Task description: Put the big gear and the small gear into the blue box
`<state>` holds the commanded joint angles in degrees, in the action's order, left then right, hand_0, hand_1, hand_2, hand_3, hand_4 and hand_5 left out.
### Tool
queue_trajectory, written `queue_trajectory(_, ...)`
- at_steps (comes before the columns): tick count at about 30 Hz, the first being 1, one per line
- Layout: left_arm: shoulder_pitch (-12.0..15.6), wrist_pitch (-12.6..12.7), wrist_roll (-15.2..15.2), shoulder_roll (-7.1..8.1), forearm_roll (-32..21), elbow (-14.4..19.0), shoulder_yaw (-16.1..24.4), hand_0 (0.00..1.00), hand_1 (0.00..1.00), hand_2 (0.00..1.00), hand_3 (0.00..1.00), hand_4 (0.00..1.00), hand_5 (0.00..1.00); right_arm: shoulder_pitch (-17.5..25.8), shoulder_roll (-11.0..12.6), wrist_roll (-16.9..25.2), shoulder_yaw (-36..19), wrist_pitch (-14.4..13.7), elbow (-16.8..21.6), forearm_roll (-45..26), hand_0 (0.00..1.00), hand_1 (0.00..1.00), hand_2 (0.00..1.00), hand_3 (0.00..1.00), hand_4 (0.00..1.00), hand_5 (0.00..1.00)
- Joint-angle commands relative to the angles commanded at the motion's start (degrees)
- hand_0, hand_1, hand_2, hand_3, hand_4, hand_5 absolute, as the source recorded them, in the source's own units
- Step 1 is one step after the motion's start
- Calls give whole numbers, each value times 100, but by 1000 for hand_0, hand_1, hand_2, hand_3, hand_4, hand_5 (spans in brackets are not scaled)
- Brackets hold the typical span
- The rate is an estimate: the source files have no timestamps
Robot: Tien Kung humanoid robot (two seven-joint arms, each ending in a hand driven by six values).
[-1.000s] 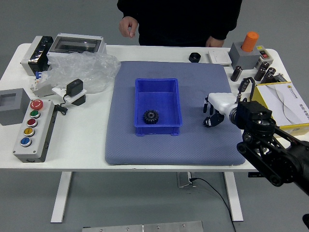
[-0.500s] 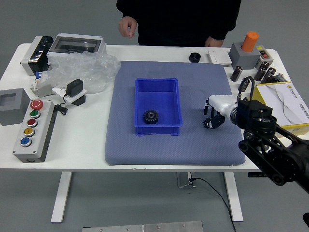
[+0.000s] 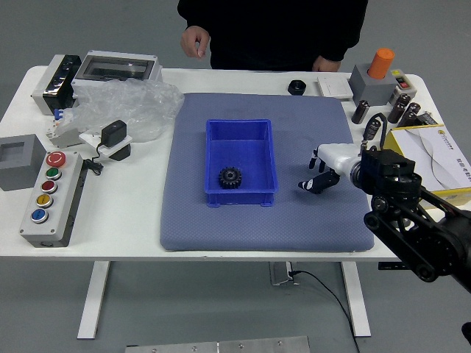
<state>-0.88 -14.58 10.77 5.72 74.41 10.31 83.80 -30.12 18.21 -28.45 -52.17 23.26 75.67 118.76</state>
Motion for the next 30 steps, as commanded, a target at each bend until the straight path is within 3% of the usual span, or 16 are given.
queue_trajectory(9,4,-3,1,5,-9,0,-18,849,821,831,863,747,305,45,-5,80,139,-147,-235,-12,635,574,644,702,842,459)
queue_trajectory(10,5,-3,0,6,-11,0,-19,849,821,831,862,747,304,47,-5,90,152,-170,-251,-1,612,531,595,644,814,447)
queue_trajectory(15,10,-2,0,9,-21,0,-25,849,821,831,862,747,304,59,-4,127,209,-258,-307,116,612,531,595,644,814,447)
queue_trajectory(16,11,-2,-1,9,-23,0,-26,848,821,831,863,747,304,63,-5,137,219,-280,-312,142,633,488,520,579,787,348)
queue_trajectory(21,11,-2,-5,4,-31,0,-28,848,821,831,863,747,304,81,-11,208,256,-434,-330,306,633,488,520,579,787,348)
queue_trajectory(22,11,-2,-6,3,-32,0,-27,849,821,830,862,747,304,84,-10,221,259,-463,-334,336,624,466,473,522,865,115)
queue_trajectory(27,11,0,-7,1,-39,0,-28,849,821,830,862,747,304,92,-7,276,265,-562,-348,442,624,466,473,522,865,115)
queue_trajectory(28,11,0,-7,1,-39,0,-28,848,821,830,861,746,304,93,-8,287,267,-578,-349,457,594,457,454,495,855,19)
queue_trajectory(30,11,0,-8,0,-39,0,-30,848,821,830,861,746,304,98,-9,302,269,-602,-353,479,594,457,454,495,855,19)
